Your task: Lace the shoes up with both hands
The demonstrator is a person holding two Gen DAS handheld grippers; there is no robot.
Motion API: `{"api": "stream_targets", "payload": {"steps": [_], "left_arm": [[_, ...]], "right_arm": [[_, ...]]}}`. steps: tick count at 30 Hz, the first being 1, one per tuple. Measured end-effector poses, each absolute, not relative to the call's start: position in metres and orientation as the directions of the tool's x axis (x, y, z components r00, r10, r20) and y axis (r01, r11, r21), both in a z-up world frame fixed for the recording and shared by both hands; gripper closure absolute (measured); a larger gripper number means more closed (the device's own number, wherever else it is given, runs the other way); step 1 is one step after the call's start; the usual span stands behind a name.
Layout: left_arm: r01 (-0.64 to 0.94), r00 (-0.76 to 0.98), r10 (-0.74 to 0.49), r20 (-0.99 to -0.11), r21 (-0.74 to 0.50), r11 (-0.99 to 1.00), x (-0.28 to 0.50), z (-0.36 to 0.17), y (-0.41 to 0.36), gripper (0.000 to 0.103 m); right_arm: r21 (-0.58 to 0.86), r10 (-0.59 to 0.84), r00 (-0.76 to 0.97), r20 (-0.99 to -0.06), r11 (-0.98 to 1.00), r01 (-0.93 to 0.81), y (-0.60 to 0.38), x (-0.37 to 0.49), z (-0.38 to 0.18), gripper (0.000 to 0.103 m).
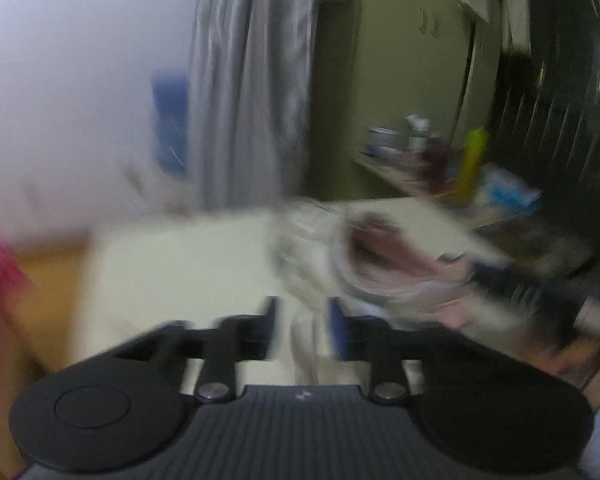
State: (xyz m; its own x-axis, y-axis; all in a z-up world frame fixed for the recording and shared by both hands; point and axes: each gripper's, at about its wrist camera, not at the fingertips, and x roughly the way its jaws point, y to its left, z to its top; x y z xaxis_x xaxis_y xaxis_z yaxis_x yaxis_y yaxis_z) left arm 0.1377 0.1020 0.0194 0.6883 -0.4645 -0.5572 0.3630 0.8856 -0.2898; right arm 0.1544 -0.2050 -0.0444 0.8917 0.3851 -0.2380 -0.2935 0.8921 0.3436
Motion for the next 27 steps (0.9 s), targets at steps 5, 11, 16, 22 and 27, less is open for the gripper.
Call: {"api": "stream_targets", "payload": {"steps": [5,11,16,22,27], "left_arm": [[0.220,0.685,-0.601,-0.412,-0.670,0.709,0.112,-0.022,0.152,0.046],[0.031,0.848,-0.464,-0.257,-0.849,0.528,0.051,-0.074,0.213,0.045],[0.069,0.869,-0.409,-0.279,-0.750,0.658,0.038,-0.076,0.186,0.045],[0.007,0.900,-0.160,-0.406,-0.354,0.935,0.049,-0.072,0.111,0.053],[0.007,0.921,-0.099,-0.377,-0.238,0.971,0.049,-0.073,0.086,0.055]], "right_arm": [[0.354,0.388,0.890,-0.239,0.888,-0.292,-0.224,0.119,-0.034,0.038],[0.311,0.335,0.896,-0.292,0.919,-0.242,-0.216,0.113,0.010,0.036],[0.243,0.348,0.898,-0.271,0.927,-0.286,-0.179,0.125,0.034,0.035],[0.069,0.272,0.912,-0.306,0.962,-0.264,-0.131,0.157,0.034,0.035],[0.010,0.251,0.906,-0.340,0.965,-0.264,-0.116,0.164,0.023,0.035]]}}
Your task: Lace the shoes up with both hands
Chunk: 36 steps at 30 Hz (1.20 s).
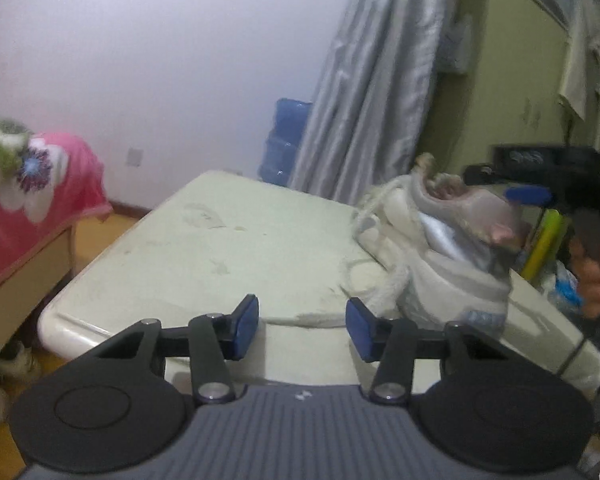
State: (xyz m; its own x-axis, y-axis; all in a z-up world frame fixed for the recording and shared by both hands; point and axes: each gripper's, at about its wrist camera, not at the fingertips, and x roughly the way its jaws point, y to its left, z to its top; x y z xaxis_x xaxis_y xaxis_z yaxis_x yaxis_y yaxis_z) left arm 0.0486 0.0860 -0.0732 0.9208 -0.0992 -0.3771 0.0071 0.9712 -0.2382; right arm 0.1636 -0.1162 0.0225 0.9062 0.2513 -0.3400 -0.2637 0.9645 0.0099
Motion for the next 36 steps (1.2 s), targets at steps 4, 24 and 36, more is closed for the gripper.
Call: {"api": "stream_targets", "payload": {"steps": [4,24,36], "left_arm": [[0.014,0.934,-0.085,-0.346,-0.201,0.979,0.048,-0.080,0.071,0.056],[-0.143,0.948,0.087,-0.305,-0.166,0.976,0.038,-0.089,0.091,0.087],[-0.041,0.948,0.000,-0.319,-0.122,0.992,0.039,-0.080,0.063,0.050]], "right_arm": [[-0.011,0.240,0.899,-0.367,0.965,-0.262,-0.109,0.170,0.019,0.035],[0.074,0.095,0.955,-0.282,0.994,-0.077,-0.118,0.167,0.000,0.036],[0.307,0.170,0.935,-0.313,0.949,-0.070,-0.140,0.165,-0.023,0.032]]}}
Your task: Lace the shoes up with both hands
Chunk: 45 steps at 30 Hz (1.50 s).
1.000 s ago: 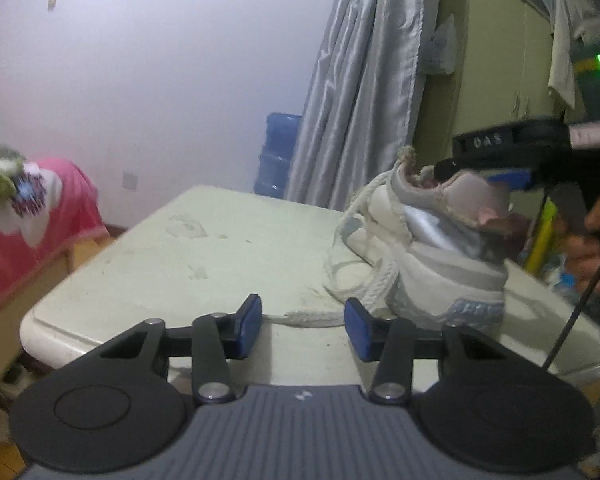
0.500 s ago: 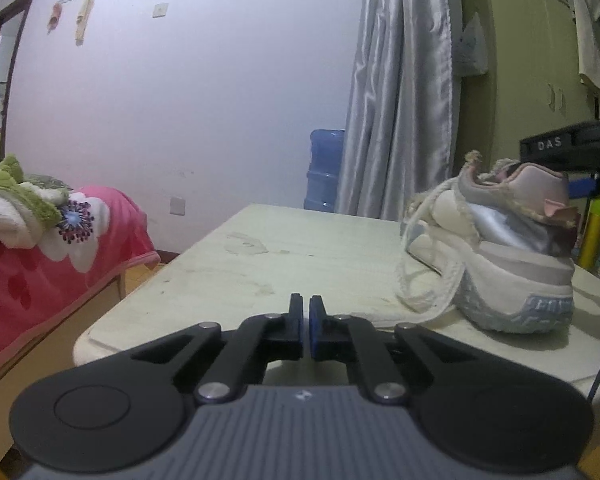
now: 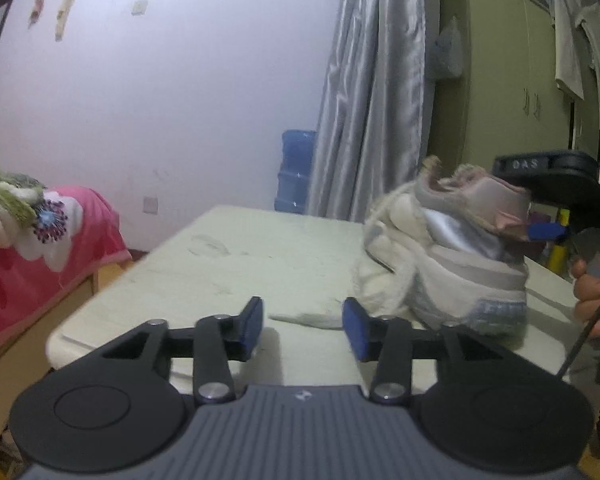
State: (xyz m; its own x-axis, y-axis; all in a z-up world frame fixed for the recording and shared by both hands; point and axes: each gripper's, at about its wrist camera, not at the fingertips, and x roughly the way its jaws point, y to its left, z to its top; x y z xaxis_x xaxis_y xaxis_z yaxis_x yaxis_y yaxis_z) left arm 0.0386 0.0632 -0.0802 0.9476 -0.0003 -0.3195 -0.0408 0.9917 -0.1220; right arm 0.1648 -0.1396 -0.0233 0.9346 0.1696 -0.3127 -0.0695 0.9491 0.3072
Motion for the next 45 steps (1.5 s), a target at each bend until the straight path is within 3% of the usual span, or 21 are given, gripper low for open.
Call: {"api": "stream_targets", "payload": {"steps": [7,8,9,10,14,17,22,27,33,36,40,45], "left_arm": [[-0.044,0.941,-0.044,-0.337,-0.252,0.967,0.064,-0.082,0.068,0.052],[-0.056,0.940,-0.029,-0.339,-0.239,0.970,0.070,-0.083,0.065,0.062],[-0.066,0.938,-0.015,-0.345,-0.220,0.973,0.074,-0.084,0.061,0.077],[-0.074,0.937,0.001,-0.349,-0.196,0.978,0.076,-0.085,0.058,0.082],[-0.110,0.941,0.080,-0.330,-0.074,0.991,0.075,-0.090,0.043,0.093],[-0.102,0.939,0.080,-0.335,-0.049,0.994,0.077,-0.090,0.046,0.099],[-0.131,0.930,0.124,-0.347,0.003,0.991,0.086,-0.082,0.073,0.100],[-0.055,0.969,0.066,-0.240,0.052,0.997,0.076,-0.060,0.095,0.100],[0.101,0.988,-0.075,-0.132,0.201,0.974,0.072,-0.019,0.093,0.100],[0.310,0.949,-0.292,-0.120,0.182,0.933,0.081,0.012,0.090,0.100],[0.618,0.777,-0.588,-0.226,0.095,0.780,0.112,0.036,0.072,0.100],[0.758,0.642,-0.680,-0.354,0.157,0.633,0.145,0.033,0.032,0.100]], "right_arm": [[0.348,0.192,0.933,-0.305,0.934,-0.078,-0.143,0.166,-0.029,0.029],[0.352,0.197,0.931,-0.307,0.932,-0.082,-0.144,0.166,-0.029,0.029],[0.356,0.202,0.930,-0.308,0.931,-0.085,-0.145,0.166,-0.029,0.029],[0.360,0.208,0.928,-0.310,0.929,-0.088,-0.146,0.167,-0.030,0.029],[0.365,0.214,0.927,-0.309,0.926,-0.092,-0.148,0.167,-0.030,0.028],[0.361,0.217,0.927,-0.307,0.927,-0.097,-0.149,0.168,-0.030,0.028],[0.312,0.211,0.927,-0.310,0.944,-0.111,-0.148,0.168,-0.027,0.028],[0.294,0.215,0.926,-0.310,0.948,-0.121,-0.148,0.171,-0.025,0.027],[0.250,0.224,0.920,-0.321,0.957,-0.145,-0.147,0.173,-0.019,0.027],[0.230,0.232,0.917,-0.325,0.960,-0.162,-0.146,0.179,-0.015,0.027],[0.285,0.245,0.919,-0.310,0.946,-0.156,-0.155,0.177,-0.019,0.027],[0.432,0.288,0.916,-0.281,0.890,-0.147,-0.172,0.178,-0.032,0.027]]}}
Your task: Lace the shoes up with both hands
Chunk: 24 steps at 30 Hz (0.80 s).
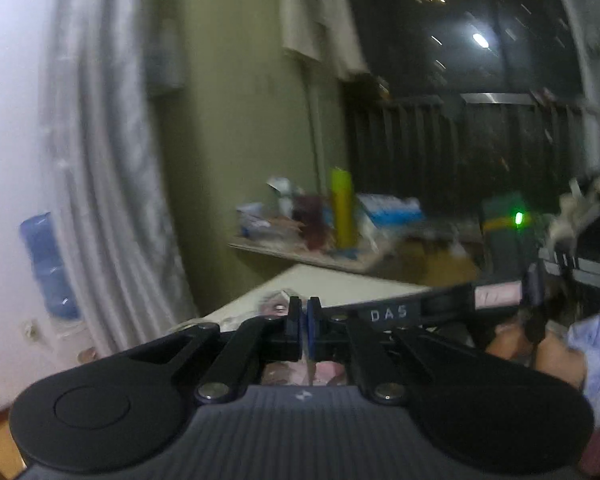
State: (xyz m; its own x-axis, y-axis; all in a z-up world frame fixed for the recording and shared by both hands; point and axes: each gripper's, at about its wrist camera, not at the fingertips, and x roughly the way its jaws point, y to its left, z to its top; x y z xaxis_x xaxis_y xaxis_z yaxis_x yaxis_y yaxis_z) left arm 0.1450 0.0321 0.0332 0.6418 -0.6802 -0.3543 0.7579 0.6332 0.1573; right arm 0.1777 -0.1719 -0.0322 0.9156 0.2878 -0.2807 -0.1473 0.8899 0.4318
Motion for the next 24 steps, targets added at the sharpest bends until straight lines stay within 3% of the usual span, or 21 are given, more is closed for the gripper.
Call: {"api": "stream_targets", "payload": {"steps": [4,24], "left_arm": [[0.782,0.603,-0.671,-0.431,0.154,0.604,0.169,0.024,0.016,0.100],[0.770,0.611,-0.660,-0.436,0.137,0.623,0.195,0.019,0.014,0.100]], "right_arm": [[0.507,0.322,0.909,-0.265,0.849,-0.152,-0.181,0.179,-0.041,0.027],[0.538,0.369,0.897,-0.243,0.821,-0.192,-0.184,0.182,-0.050,0.025]]}}
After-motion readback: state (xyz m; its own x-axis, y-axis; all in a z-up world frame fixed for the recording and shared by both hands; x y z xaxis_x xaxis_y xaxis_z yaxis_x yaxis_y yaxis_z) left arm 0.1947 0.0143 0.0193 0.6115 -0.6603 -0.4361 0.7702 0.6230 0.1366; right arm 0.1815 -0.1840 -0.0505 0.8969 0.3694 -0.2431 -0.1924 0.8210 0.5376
